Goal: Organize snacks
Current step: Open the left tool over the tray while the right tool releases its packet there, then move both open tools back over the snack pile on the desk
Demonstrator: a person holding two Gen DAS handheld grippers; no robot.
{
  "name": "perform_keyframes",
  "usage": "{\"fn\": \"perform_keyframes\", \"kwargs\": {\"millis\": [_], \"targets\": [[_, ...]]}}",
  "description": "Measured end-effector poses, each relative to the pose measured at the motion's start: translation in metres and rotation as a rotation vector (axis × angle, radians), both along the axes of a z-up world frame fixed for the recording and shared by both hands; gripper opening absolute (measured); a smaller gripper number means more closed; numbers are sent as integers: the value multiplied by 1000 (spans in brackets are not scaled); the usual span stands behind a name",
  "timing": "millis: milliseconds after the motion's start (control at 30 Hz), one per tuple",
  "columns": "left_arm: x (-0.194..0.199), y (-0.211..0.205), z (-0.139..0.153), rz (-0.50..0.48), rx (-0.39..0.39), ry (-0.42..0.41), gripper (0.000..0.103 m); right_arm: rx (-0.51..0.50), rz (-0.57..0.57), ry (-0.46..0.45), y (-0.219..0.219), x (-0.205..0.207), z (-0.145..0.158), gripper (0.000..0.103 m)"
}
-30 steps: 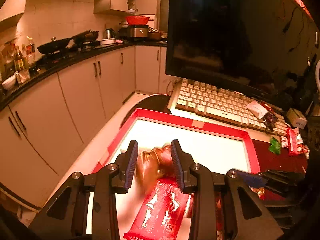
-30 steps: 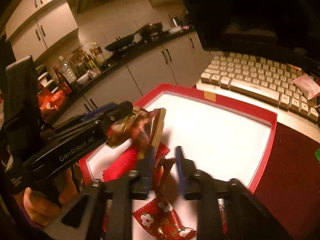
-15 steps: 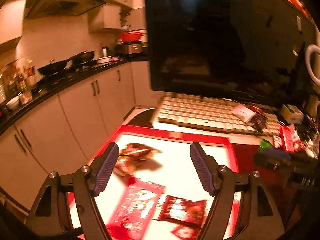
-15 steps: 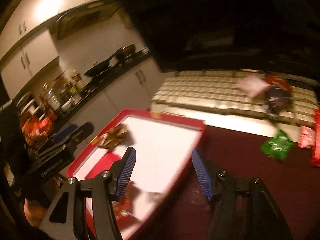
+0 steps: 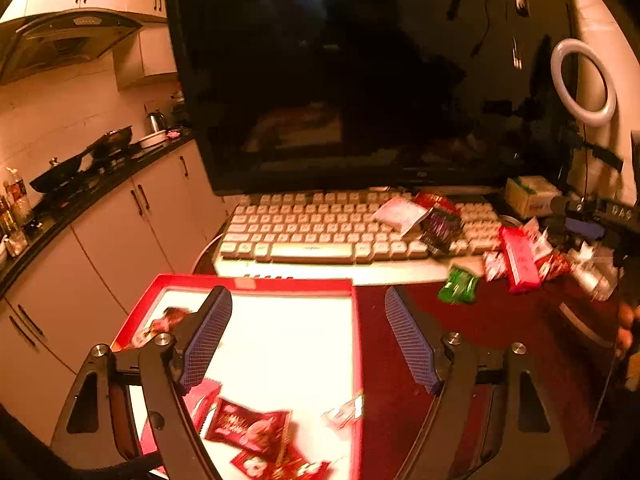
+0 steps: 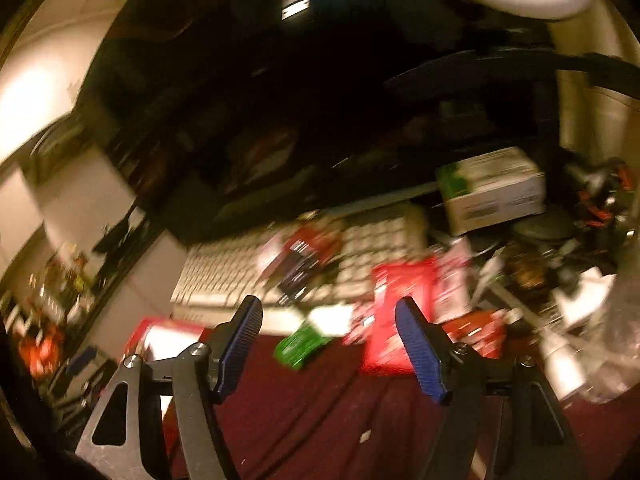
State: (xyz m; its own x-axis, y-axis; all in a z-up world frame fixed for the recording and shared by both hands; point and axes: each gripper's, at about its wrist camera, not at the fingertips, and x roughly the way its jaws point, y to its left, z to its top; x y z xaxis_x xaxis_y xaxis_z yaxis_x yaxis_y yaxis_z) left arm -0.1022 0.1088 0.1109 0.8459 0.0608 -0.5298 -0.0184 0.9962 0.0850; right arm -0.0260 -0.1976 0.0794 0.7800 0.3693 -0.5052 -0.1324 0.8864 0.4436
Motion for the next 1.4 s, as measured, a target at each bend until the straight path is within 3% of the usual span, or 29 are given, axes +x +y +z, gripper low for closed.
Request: {"fn": "perform_keyframes", "kwargs": {"millis": [133,233,433,567,767,933,1100,1267,1400], "targets": [[21,-14,16,-6,-27,-4,79,47,-66,-20,-24,15,0,76],[49,-31,24,29,-10,-7,80,103,-50,-47,-27,24,-8,77],[112,-55,20,122,-103,25,80,113,-65,-29,-35,29,-28,79],[146,-85,10,164,-58,-9,80,155,-94,-34,-48,24,-26,79],[179,-139,-16,128,90,-48,80,184,-97,-50,-54,21,-22,79],[195,-151,-34,129,124,-41,80,238,-105,-17,-62,22,-26,79],[215,-157,-60,107,151,72,80,222,-107,-19,-60,23,-26,79],[205,-159,-66,63,131,55,80,207,-121,-9,-59,25,-29,79],[198,-164,-78,-83,32,165,79,195,-97,28,-54,35,-38,79]]}}
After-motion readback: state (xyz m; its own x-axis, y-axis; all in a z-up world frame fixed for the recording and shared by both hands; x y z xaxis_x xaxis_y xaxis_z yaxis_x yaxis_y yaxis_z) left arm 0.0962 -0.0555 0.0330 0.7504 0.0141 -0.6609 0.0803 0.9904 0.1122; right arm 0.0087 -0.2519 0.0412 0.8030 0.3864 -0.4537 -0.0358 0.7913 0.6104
